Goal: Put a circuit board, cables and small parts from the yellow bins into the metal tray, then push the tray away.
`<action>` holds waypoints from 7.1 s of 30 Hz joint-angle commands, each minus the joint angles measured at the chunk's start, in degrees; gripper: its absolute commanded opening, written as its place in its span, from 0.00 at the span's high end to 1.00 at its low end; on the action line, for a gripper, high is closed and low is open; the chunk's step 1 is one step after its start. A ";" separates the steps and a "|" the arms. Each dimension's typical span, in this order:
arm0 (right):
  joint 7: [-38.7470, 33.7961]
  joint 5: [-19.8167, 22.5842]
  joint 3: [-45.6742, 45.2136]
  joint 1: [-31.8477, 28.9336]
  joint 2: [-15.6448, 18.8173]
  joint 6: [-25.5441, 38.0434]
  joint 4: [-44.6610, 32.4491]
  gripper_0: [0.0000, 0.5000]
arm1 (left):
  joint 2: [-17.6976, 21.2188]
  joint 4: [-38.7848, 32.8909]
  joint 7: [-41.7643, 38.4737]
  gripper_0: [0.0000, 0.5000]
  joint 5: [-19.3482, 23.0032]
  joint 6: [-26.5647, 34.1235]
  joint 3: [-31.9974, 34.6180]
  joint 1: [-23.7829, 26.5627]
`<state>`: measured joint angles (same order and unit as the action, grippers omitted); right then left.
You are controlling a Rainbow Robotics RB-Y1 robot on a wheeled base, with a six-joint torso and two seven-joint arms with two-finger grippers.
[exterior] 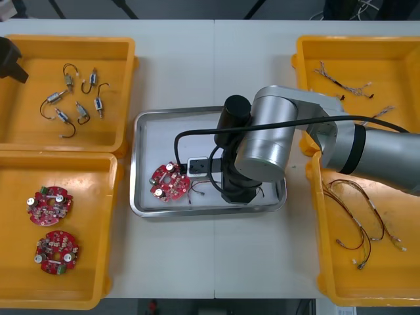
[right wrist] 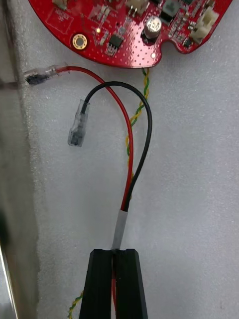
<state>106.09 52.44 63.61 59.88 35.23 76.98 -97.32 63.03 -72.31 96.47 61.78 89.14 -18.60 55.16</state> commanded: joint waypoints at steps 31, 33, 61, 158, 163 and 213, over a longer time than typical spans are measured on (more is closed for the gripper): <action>-26.20 7.85 -29.59 -0.82 4.67 17.51 -7.80 0.00 | -7.04 10.70 22.18 0.00 -5.97 -27.00 -15.58 2.94; -30.42 7.41 -31.79 -1.44 5.02 19.09 -7.80 0.00 | -7.04 10.70 22.36 0.00 -6.15 -27.88 -15.76 2.94; -82.45 4.86 -50.34 -6.45 13.37 32.98 1.08 0.00 | -13.90 21.86 22.01 0.00 -11.16 -32.27 -20.42 4.17; -71.99 -13.77 -49.90 -1.52 7.75 6.70 41.95 1.00 | -5.11 12.80 -25.81 1.00 -1.14 14.66 -0.64 18.14; -66.89 -13.59 -52.80 -1.61 8.71 12.32 37.03 1.00 | -8.54 12.72 -31.52 1.00 -1.93 14.75 -0.64 18.32; -24.53 -6.83 -61.76 -10.05 9.33 33.02 -2.61 1.00 | -43.08 -11.98 -51.56 1.00 -37.88 12.38 -0.56 -2.42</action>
<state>81.49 45.62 3.70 50.66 42.31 109.79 -97.57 21.45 -84.89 49.22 24.53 102.68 -16.76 52.90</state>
